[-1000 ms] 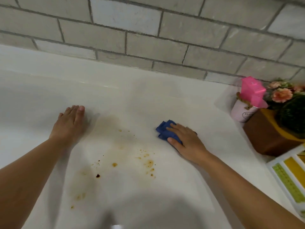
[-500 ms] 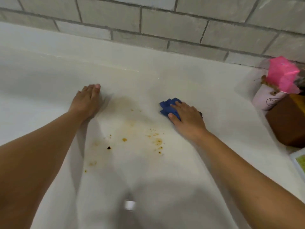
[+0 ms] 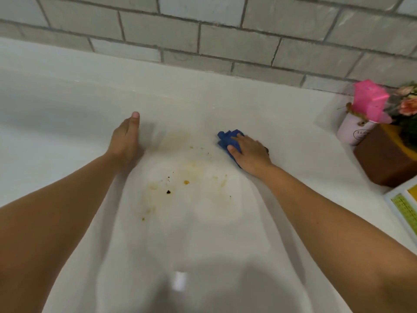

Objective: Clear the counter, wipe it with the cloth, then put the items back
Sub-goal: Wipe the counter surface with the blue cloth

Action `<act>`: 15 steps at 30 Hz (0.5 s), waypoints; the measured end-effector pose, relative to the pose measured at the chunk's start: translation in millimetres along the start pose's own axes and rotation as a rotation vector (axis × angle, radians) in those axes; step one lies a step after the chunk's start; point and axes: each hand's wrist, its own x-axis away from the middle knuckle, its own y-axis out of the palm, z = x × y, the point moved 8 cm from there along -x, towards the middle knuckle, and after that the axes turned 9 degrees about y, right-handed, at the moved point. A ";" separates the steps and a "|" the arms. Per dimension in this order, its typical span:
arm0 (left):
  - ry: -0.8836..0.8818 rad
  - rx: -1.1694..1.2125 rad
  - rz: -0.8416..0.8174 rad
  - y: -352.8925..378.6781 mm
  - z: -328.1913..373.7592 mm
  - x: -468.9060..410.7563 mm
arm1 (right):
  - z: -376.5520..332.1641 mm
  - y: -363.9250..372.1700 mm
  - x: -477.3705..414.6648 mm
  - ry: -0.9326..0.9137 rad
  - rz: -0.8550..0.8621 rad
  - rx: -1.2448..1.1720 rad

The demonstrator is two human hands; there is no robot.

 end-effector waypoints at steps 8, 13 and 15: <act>0.103 0.090 -0.116 -19.5 8.4 67.7 | -76.3 12.6 187.1 -0.309 -0.107 -0.196; 0.133 0.109 -0.074 -48.7 9.7 110.4 | -28.0 -2.1 88.5 -0.120 0.016 -0.125; 0.131 0.109 -0.054 -60.4 4.4 128.6 | -14.5 -0.7 55.8 0.013 -0.015 -0.093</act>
